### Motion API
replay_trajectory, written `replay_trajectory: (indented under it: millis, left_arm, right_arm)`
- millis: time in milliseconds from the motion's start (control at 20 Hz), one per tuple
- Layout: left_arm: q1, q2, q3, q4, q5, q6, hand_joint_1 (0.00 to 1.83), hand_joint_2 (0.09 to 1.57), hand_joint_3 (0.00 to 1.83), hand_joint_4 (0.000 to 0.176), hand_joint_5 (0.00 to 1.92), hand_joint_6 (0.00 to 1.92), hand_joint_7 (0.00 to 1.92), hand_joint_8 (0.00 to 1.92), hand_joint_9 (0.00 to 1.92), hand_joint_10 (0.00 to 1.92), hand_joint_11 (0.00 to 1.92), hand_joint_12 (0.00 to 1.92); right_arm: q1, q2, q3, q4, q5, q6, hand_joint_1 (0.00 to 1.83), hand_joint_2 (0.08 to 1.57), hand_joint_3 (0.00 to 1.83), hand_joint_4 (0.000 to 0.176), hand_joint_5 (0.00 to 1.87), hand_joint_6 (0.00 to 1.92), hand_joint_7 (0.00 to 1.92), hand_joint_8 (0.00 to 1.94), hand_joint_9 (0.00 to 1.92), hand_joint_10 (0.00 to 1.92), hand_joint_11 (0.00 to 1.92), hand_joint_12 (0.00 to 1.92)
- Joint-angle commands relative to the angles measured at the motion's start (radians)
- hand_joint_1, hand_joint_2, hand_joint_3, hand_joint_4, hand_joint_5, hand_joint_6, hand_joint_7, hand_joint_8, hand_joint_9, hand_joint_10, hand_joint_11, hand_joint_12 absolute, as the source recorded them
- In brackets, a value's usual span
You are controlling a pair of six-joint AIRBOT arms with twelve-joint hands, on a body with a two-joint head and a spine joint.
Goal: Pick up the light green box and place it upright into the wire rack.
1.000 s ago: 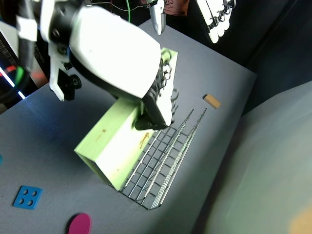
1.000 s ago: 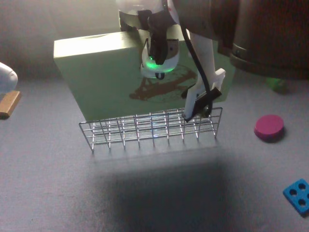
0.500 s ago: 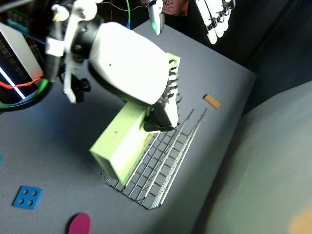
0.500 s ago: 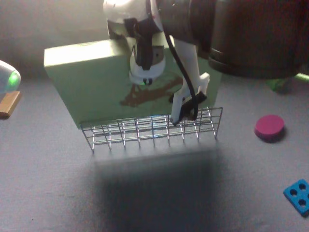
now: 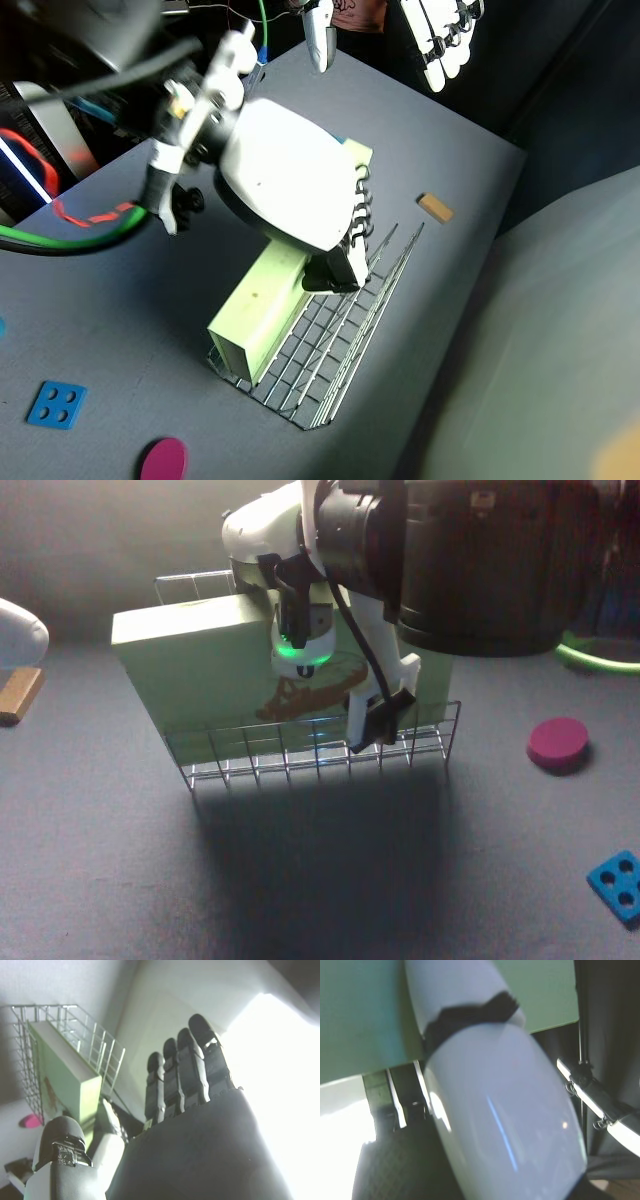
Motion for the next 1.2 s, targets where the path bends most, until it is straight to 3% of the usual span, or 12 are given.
replay_trajectory:
  millis: [0, 750, 1150]
  left_arm:
    - [-0.014, 0.001, -0.006, 0.065, -0.070, 0.004, 0.16, 1.07, 0.00, 0.000, 0.18, 0.00, 0.20, 0.00, 0.17, 0.00, 0.00, 0.73]
    - [-0.022, 0.000, -0.006, 0.062, -0.060, 0.004, 0.16, 1.07, 0.00, 0.000, 0.20, 0.00, 0.21, 0.00, 0.17, 0.00, 0.00, 0.73]
    - [-0.029, 0.000, -0.007, 0.054, -0.054, 0.018, 0.14, 1.08, 0.00, 0.000, 0.18, 0.00, 0.21, 0.00, 0.17, 0.00, 0.00, 0.73]
  right_arm:
    - [0.008, -0.002, 0.004, -0.072, -0.041, -0.001, 1.22, 1.17, 0.00, 0.000, 0.83, 1.06, 0.96, 1.24, 0.75, 1.27, 0.64, 1.63]
    - [-0.042, -0.023, 0.043, -0.048, -0.037, 0.016, 1.23, 1.16, 0.00, 0.000, 0.83, 1.07, 0.97, 1.21, 0.77, 1.27, 0.68, 1.62]
    - [-0.048, -0.018, 0.044, -0.012, -0.047, -0.001, 1.17, 1.20, 0.00, 0.000, 0.78, 1.18, 0.86, 1.30, 0.59, 1.18, 0.44, 1.71]
